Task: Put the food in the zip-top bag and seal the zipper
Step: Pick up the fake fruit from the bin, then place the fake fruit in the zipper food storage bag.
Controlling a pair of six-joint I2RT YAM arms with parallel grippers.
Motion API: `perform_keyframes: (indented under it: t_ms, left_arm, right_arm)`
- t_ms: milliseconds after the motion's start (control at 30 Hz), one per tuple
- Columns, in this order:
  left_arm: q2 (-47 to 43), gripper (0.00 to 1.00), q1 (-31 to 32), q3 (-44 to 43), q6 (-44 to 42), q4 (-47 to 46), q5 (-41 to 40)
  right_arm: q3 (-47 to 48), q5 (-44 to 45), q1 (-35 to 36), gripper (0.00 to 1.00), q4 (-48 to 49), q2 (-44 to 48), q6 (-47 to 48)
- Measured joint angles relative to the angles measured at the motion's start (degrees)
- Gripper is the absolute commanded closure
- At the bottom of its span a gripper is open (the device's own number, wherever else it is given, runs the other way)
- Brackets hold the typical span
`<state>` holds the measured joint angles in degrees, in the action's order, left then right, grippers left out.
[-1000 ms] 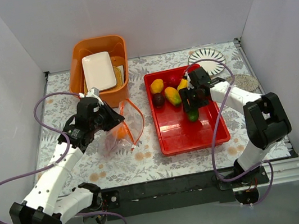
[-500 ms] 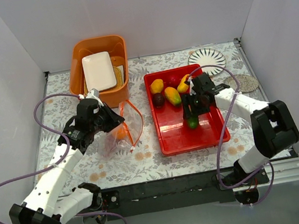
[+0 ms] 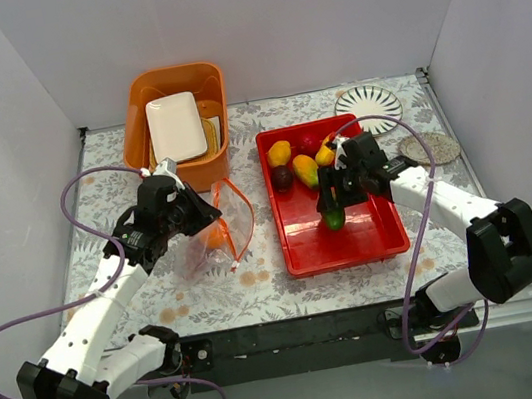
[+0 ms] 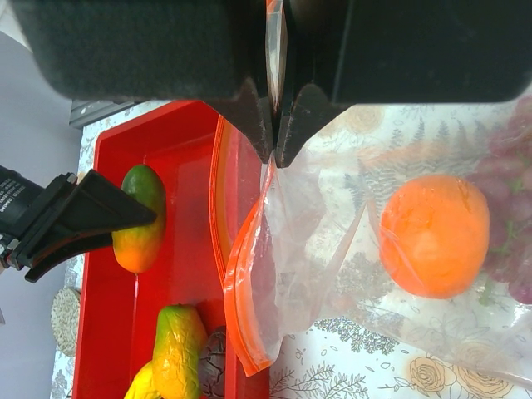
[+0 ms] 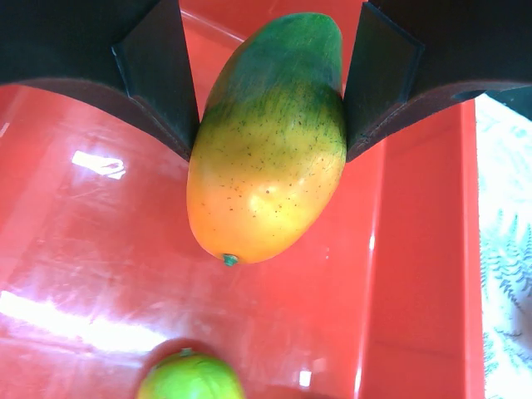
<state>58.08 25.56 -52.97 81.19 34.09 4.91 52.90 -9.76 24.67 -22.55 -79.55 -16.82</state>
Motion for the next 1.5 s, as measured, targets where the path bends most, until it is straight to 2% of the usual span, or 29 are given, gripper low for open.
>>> perform_keyframes:
  t_ms: [467, 633, 1133, 1500]
  left_arm:
    - [0.6, 1.0, 0.0, 0.0, -0.4, 0.2, -0.4]
    - [0.7, 1.0, 0.0, 0.0, -0.4, 0.2, -0.2]
    - [1.5, 1.0, 0.0, 0.0, -1.4, -1.0, 1.3]
    - [1.6, 1.0, 0.0, 1.1, -1.3, -1.7, 1.8]
  right_arm:
    - [0.2, -1.5, 2.3, 0.62, 0.0, 0.5, -2.9]
    - [1.5, -2.0, 3.7, 0.67, -0.2, 0.5, -4.1]
    - [7.5, -3.6, 8.2, 0.67, 0.1, 0.4, -6.4]
    - [7.8, -9.2, 9.9, 0.67, 4.7, 0.3, -10.2]
